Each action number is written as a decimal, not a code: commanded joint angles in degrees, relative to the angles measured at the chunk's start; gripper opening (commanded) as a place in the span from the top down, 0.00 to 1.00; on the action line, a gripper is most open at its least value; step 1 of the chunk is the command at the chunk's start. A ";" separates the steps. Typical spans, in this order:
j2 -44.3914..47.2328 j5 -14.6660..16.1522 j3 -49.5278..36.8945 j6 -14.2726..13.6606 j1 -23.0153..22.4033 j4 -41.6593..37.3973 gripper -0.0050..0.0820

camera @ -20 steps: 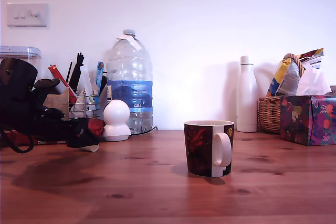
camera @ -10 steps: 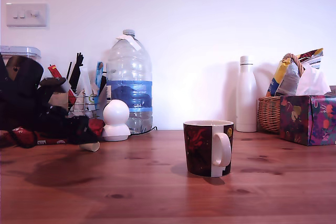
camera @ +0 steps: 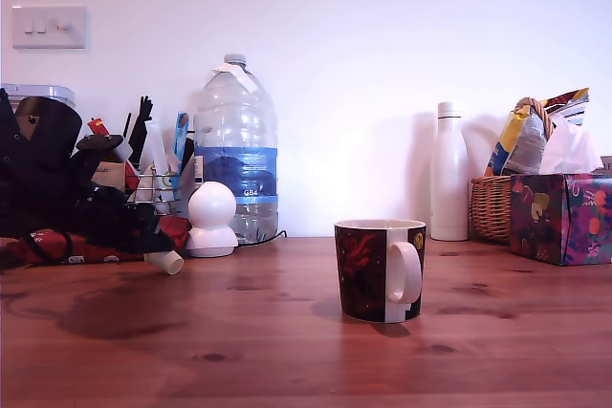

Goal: Pick up the coffee capsules from the table one by one and drop them inside the nearest coffee cup

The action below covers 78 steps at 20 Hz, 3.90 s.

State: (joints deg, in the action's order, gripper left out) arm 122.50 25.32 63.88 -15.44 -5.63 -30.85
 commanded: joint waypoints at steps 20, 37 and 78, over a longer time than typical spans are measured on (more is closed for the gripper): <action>-7.37 8.63 -1.49 4.07 -0.11 8.17 0.76; -8.52 5.57 -1.49 1.46 -0.39 20.06 0.11; 2.75 2.23 -1.20 -3.28 -1.95 1.88 0.53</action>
State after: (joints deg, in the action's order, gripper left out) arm 123.92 27.64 63.42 -19.31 -7.42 -28.53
